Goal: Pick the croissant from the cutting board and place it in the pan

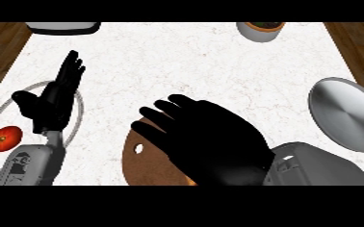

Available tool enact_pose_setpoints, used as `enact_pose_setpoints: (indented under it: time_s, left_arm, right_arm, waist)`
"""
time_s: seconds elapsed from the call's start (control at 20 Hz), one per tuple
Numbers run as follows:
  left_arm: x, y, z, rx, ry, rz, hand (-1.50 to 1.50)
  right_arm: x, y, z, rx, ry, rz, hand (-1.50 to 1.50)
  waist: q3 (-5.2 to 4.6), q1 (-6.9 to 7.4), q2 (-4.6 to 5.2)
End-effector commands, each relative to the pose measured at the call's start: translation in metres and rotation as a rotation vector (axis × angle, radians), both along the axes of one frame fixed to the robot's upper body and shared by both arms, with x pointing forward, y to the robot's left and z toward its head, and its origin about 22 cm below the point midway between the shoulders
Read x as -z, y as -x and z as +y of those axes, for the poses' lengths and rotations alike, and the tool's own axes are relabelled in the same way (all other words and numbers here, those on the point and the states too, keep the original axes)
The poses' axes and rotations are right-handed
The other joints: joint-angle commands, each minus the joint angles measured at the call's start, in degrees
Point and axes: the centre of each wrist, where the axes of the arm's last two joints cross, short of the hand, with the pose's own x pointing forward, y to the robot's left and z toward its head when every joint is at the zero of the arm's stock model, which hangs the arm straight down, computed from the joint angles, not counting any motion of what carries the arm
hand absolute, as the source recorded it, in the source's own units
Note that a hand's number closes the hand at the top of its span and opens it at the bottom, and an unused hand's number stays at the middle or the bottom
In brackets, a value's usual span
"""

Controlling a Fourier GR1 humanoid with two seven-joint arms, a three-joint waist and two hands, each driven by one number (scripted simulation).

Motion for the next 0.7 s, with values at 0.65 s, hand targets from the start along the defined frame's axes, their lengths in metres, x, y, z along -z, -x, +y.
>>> enact_pose_setpoints:
  time_s: [0.65]
  left_arm:
    - [-0.015, -0.007, -0.007, -0.013, 0.001, -0.013, 0.0]
  right_arm:
    - [0.058, 0.037, 0.062, 0.018, 0.148, 0.138, -1.5]
  waist:
    - [0.1, -0.52, 0.06]
